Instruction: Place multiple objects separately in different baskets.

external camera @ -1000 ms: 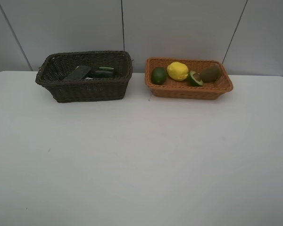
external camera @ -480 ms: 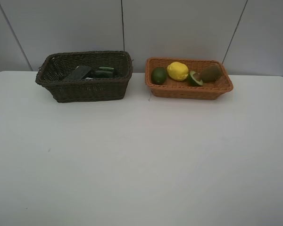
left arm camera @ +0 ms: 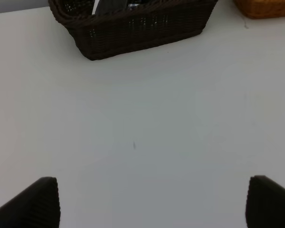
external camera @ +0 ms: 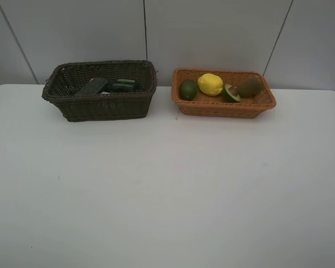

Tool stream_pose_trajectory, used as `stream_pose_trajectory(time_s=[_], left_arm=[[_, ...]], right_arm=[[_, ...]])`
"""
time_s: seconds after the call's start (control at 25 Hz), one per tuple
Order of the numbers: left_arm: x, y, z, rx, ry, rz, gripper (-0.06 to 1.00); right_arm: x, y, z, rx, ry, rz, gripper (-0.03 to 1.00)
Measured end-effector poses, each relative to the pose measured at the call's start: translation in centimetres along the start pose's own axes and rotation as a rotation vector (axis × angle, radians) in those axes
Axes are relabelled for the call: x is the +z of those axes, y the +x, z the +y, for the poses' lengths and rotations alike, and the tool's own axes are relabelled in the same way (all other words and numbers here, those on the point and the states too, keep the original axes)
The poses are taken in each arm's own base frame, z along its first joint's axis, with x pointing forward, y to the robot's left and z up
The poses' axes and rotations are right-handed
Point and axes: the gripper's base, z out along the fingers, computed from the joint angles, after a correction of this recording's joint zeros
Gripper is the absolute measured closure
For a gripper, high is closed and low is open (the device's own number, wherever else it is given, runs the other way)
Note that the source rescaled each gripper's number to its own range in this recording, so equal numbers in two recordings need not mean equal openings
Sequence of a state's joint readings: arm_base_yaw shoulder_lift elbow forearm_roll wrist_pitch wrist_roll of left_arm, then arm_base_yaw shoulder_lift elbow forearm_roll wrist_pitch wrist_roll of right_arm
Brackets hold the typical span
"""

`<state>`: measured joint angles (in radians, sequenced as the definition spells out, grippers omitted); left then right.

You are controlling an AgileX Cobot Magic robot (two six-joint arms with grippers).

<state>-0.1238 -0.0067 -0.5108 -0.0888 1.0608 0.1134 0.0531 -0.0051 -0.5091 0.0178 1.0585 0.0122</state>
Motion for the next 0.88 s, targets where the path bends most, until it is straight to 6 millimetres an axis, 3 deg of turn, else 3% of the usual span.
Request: stream_pose_trajectory(time_s=[0.88], left_arm=[[0.0, 0.0, 0.0, 0.0, 0.0, 0.0, -0.05]], right_arm=[[0.0, 0.0, 0.02, 0.001, -0.002, 0.0, -0.03]])
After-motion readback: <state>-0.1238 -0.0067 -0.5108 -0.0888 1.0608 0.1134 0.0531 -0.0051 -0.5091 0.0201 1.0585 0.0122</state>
